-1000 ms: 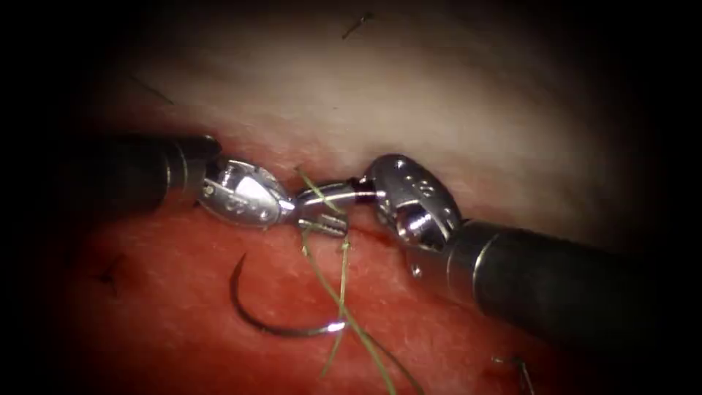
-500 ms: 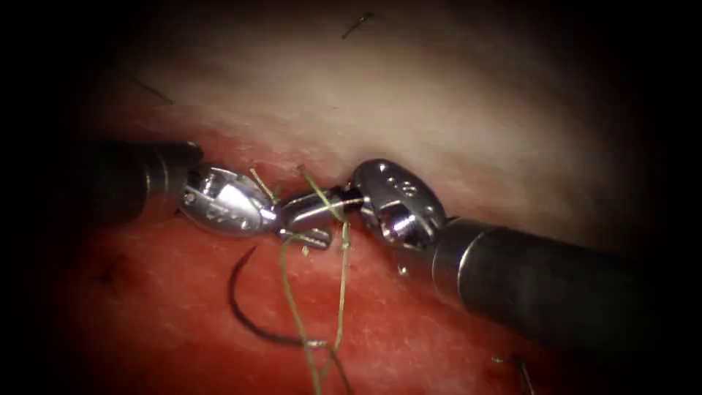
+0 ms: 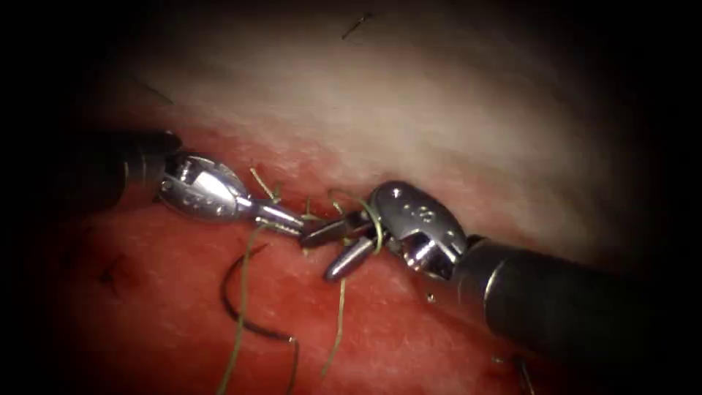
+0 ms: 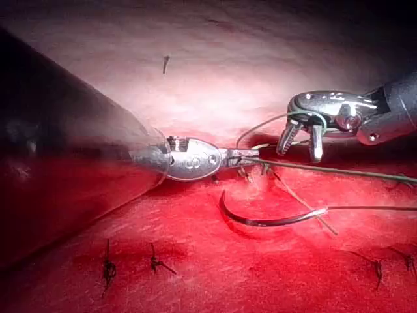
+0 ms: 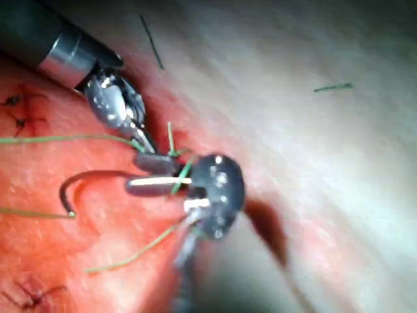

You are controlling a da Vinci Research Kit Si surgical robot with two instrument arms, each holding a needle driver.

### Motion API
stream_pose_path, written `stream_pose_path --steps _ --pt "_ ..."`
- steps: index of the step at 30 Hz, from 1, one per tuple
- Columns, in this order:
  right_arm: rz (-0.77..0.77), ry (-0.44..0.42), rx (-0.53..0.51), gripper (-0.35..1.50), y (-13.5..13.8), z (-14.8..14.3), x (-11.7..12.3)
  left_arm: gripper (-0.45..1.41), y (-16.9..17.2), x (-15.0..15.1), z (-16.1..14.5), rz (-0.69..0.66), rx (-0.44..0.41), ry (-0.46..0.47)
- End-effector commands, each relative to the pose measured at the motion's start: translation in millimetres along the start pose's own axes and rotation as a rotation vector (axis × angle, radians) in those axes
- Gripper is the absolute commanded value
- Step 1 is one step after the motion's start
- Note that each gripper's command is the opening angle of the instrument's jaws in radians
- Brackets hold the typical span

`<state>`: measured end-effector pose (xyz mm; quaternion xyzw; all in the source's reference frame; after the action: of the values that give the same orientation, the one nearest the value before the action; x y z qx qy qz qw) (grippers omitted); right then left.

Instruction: Wound Closure

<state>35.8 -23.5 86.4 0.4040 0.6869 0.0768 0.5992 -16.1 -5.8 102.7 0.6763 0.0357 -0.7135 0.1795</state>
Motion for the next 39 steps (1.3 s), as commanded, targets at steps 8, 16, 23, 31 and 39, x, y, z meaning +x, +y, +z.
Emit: stream_pose_path --steps 8,16,23,31,39 --pt "-0.112 -0.143 0.116 0.81 1.0 1.1 -0.9 -0.45 0.0 -0.5 0.6 -0.006 0.002 0.000" --pt "-0.225 -0.295 0.188 0.83 0.3 2.3 -3.7 -0.45 -0.4 -1.0 0.6 -0.016 0.009 -0.011" --pt "-0.281 -0.402 0.216 0.83 0.0 3.1 -6.0 -0.45 -0.3 -1.5 0.5 -0.025 0.013 -0.020" --pt "-0.309 -0.458 0.234 0.83 -0.4 3.6 -7.1 -0.45 -0.1 -1.5 0.3 -0.030 0.014 -0.024" --pt "-0.324 -0.516 0.245 -0.05 -0.4 4.1 -8.0 -0.45 0.0 -1.5 0.2 -0.035 0.015 -0.025"
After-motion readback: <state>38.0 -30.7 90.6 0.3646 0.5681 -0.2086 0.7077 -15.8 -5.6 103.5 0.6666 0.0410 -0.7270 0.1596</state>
